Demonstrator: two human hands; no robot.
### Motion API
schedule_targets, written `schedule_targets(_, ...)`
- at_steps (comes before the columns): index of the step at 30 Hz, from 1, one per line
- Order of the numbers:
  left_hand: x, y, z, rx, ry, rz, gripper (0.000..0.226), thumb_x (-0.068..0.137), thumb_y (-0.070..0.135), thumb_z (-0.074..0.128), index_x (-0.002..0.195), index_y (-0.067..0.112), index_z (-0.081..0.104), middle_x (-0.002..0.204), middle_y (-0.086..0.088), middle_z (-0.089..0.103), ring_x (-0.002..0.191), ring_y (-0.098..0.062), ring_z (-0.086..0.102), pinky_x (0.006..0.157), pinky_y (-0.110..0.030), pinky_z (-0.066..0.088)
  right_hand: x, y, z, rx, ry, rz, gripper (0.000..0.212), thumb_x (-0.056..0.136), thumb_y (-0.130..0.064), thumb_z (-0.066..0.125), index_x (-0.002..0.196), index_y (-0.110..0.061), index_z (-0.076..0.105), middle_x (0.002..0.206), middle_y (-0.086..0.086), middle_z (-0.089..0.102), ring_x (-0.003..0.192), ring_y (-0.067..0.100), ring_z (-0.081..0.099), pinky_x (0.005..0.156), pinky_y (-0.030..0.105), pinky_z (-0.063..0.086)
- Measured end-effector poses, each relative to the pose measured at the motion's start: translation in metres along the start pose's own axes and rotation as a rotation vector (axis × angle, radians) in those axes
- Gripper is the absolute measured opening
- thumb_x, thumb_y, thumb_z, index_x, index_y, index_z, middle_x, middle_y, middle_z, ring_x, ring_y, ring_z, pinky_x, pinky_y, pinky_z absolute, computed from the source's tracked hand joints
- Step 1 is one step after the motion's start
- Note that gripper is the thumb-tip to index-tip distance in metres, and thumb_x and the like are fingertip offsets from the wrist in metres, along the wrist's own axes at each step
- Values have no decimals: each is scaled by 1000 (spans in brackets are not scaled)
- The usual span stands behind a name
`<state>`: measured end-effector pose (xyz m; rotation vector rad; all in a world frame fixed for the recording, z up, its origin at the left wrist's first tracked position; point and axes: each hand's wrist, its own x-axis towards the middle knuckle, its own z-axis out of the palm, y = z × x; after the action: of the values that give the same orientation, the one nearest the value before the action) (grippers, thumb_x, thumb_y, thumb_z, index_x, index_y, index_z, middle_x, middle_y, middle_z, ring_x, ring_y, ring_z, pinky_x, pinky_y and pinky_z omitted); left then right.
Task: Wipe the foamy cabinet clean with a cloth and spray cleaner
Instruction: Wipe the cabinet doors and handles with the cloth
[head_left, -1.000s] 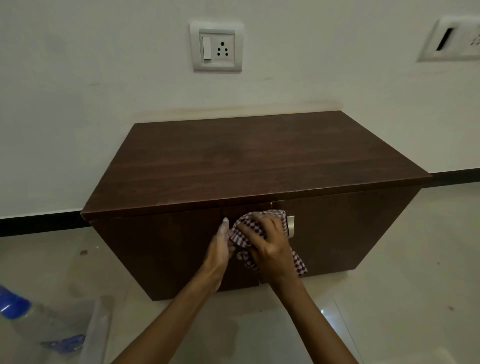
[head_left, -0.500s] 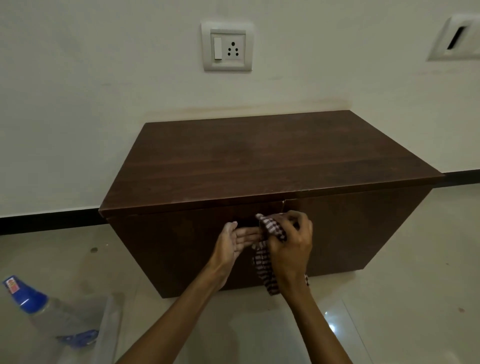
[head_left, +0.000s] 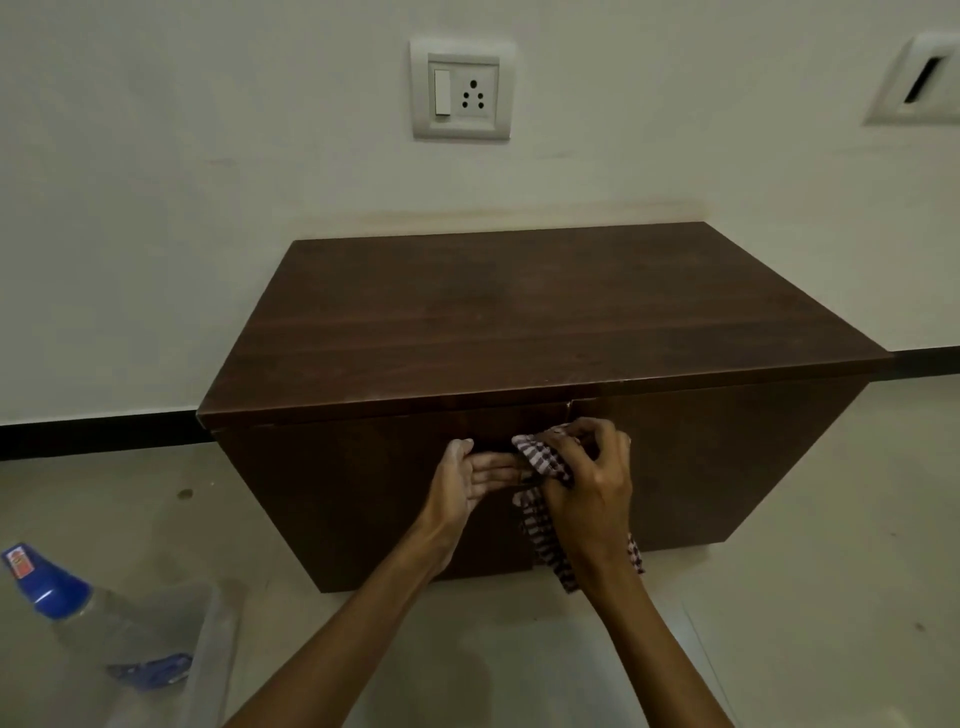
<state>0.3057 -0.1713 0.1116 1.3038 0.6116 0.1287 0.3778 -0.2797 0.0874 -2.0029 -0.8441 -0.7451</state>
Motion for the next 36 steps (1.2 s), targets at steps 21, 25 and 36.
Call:
schedule_targets(21,0,5,5,73,51,71,52,98,25,16,128,-5,45,110,-12,61,91,-11,59,71,-15,41,-52,57,51,-63,85,-469,52,71,-19,73,117,-14,50,117,12,40,110,27,43,113,29,22)
schedule_targets(25,-3,9,7,60,52,91,50,97,24,16,101,1,60,105,-13,62,93,-16,59,77,-18,43,-53,62,51,-104,21,-518,84,44,-12,93,116,-15,50,115,11,40,107,28,43,105,35,30)
schedule_targets(36,-5,9,8,85,48,129,52,96,20,15,101,-5,61,101,-16,64,91,-19,60,78,-19,42,-72,71,49,-103,-134,-432,86,41,-8,93,114,-20,50,113,9,44,105,24,46,83,39,52)
